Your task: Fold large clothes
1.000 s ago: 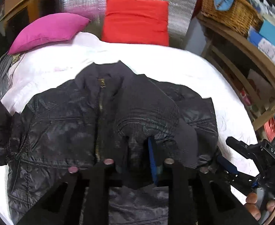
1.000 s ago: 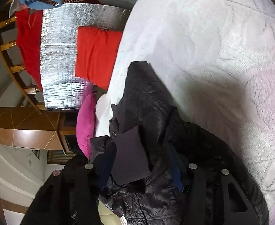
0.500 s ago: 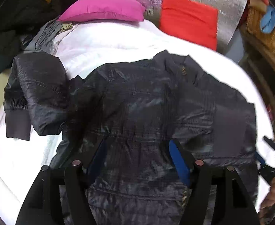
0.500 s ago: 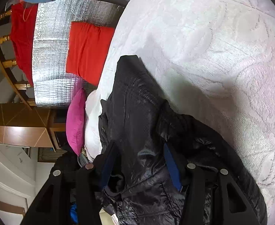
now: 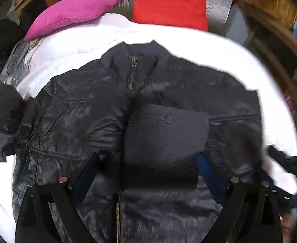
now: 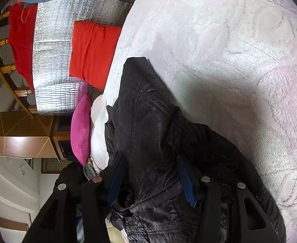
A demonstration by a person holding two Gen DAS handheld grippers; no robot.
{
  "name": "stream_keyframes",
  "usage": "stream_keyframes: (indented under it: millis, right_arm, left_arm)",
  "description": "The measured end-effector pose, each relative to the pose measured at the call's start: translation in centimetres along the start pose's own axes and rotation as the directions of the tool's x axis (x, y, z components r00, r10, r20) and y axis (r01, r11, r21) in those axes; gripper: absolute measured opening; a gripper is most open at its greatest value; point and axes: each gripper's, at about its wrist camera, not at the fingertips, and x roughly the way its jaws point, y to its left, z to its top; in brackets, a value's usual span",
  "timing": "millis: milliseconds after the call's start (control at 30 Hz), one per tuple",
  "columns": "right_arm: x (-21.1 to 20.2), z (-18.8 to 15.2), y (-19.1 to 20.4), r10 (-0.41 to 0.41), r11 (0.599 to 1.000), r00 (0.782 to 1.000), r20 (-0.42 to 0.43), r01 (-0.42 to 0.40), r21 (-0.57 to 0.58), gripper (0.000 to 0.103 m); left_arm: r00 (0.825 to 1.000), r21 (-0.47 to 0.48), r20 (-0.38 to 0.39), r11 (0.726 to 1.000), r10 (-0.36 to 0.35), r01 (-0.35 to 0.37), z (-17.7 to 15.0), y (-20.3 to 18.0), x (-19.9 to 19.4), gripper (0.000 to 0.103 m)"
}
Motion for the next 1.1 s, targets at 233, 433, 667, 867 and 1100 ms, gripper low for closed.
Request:
stream_keyframes:
  millis: [233, 433, 667, 867, 1100]
  right_arm:
    - [0.1, -0.1, 0.5, -0.024, 0.999, 1.000, -0.008, 0.024, -0.048, 0.052]
    - [0.2, -0.3, 0.6, -0.049, 0.997, 0.999, -0.001, 0.049, -0.063, 0.050]
    - [0.1, -0.7, 1.0, -0.071, 0.994, 0.997, 0.022, 0.072, -0.082, 0.050]
    - [-1.2, -1.2, 2.7, -0.063, 0.984, 0.994, 0.085, 0.076, -0.159, 0.050]
    - [-3.9, -0.2, 3.5, -0.104, 0.969, 0.967, 0.233, 0.151, -0.193, 0.074]
  left_arm:
    - [0.999, 0.023, 0.044, 0.999, 0.028, -0.029, -0.2, 2.4, 1.1, 0.038]
    - [0.996, 0.073, 0.083, 0.997, 0.030, -0.036, 0.7, 8.3, -2.9, 0.025]
    - [0.981, 0.029, 0.104, 0.986, 0.162, -0.166, 1.5, 17.3, -5.9, 0.071]
    - [0.984, -0.022, 0.115, 0.991, 0.137, -0.136, 0.6, 20.0, -5.9, 0.074]
    - [0.987, -0.011, 0.039, 0.988, 0.157, -0.156, -0.7, 19.1, -0.9, 0.074]
